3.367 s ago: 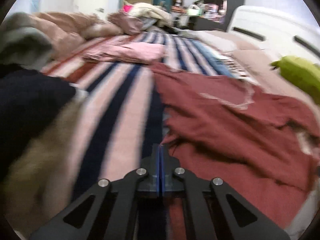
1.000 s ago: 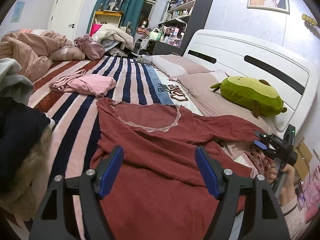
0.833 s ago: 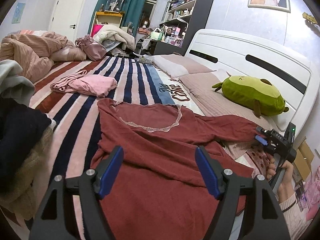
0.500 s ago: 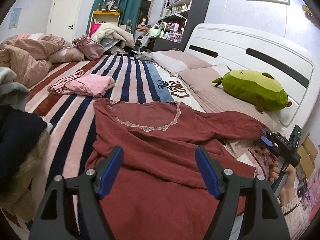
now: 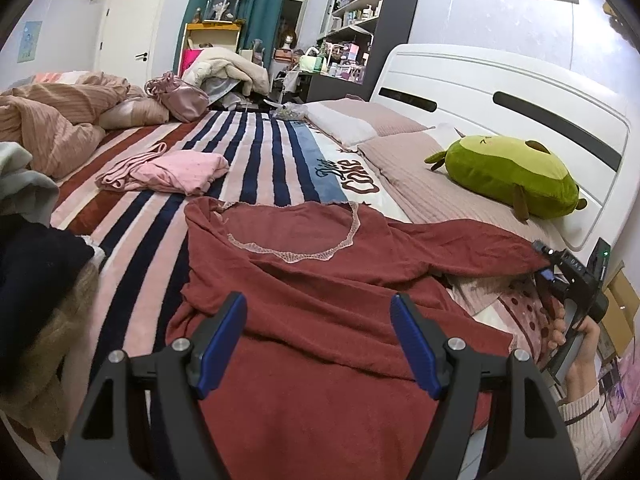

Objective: Fold small clothes

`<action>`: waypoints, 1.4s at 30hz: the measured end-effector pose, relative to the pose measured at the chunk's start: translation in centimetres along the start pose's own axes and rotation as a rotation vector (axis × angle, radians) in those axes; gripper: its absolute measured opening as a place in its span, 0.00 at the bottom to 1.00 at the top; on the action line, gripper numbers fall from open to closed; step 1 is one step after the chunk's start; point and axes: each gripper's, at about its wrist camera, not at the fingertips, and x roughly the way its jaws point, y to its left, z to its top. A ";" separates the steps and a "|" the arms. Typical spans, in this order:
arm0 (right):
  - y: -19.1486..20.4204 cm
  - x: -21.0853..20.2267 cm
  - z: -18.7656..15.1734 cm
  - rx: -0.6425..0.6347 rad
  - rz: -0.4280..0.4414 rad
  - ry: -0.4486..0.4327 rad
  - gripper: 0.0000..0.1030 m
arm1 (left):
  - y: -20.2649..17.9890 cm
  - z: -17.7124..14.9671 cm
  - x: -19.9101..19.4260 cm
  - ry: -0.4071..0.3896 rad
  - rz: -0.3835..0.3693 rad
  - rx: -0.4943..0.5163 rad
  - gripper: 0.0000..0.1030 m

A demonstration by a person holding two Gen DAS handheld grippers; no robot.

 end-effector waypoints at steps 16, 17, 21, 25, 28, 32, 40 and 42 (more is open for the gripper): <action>5.2 3.5 4.1 -0.213 -0.087 0.013 0.03 | 1.4 -0.1 -1.2 -0.030 0.019 -0.033 0.69; 6.1 3.3 4.4 -0.238 -0.091 -0.003 0.03 | 1.7 -0.1 -1.3 -0.035 0.017 -0.038 0.69; 10.3 2.5 4.7 -0.325 -0.064 -0.034 0.03 | 2.3 -0.3 -1.9 -0.050 0.015 -0.044 0.69; 15.5 2.9 3.3 -0.465 0.025 0.007 0.03 | 3.1 -0.7 -2.6 -0.064 0.012 -0.053 0.69; 19.5 3.8 0.3 -0.558 0.120 0.104 0.04 | 3.6 -1.1 -3.1 -0.070 0.001 -0.061 0.69; 23.5 5.7 -6.4 -0.685 0.224 0.296 0.04 | 4.4 -1.9 -3.7 -0.076 -0.009 -0.053 0.71; 22.7 12.0 -18.5 -0.602 0.198 0.728 0.09 | 7.0 -3.7 -4.9 -0.070 0.007 -0.086 0.72; 22.1 12.2 -19.0 -0.578 0.194 0.741 0.09 | 7.5 -3.9 -5.1 -0.070 0.010 -0.094 0.72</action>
